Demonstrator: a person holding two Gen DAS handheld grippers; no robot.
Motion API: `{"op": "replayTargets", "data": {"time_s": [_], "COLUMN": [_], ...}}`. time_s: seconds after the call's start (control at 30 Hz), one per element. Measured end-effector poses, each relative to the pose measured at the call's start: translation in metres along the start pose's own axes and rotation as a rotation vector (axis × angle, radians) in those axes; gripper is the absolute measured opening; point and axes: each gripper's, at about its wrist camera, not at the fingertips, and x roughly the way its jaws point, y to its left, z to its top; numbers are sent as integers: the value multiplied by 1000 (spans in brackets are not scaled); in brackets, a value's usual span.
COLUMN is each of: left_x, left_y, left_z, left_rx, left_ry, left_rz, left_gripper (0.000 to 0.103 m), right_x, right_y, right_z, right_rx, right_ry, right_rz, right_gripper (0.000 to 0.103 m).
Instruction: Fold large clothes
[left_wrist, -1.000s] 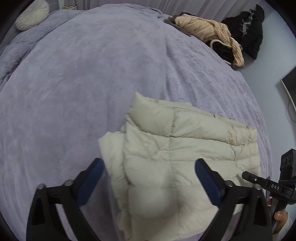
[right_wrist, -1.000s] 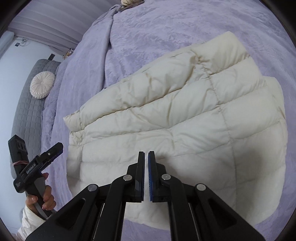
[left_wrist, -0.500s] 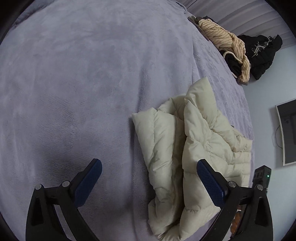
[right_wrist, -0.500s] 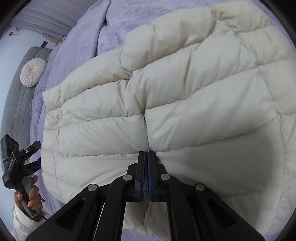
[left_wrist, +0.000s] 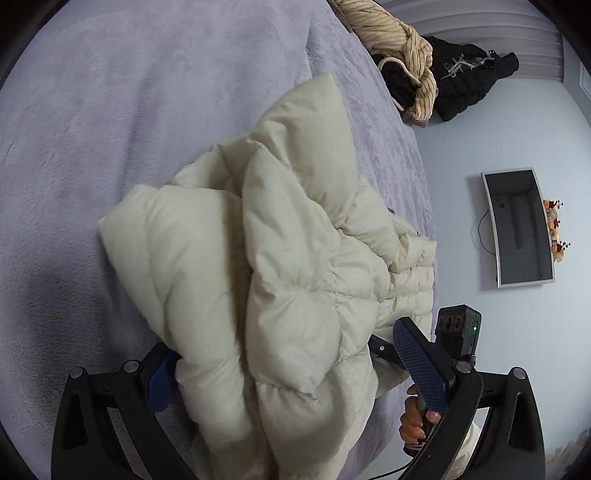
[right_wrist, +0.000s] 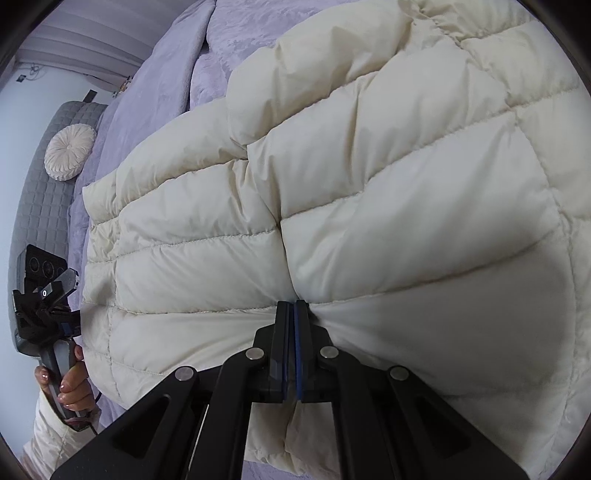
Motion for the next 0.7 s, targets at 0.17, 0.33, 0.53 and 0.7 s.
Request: {"op": "replayTargets", "data": {"time_s": [0.17,0.33,0.53,0.7], "left_x": [22,7,14,44], "left_y": [-33,-71,-141,-179], "left_z": [-2,-13,-35,-44], "left_rx": [109,191,252,297], "left_ry": [62,21,23,54], "left_rz": [106,58,-45,-51], "left_gripper": [51,25,22,22], "right_x": [1,1,4,6], "right_y": [-4,-9,-13,-16], "right_z": [-1,0,-1,-3], "right_rx": [10,18,17,19], "right_ry": [1,1,-1,-3], "right_rz": [12,26,43,50], "right_gripper": [2,2,2,2]}}
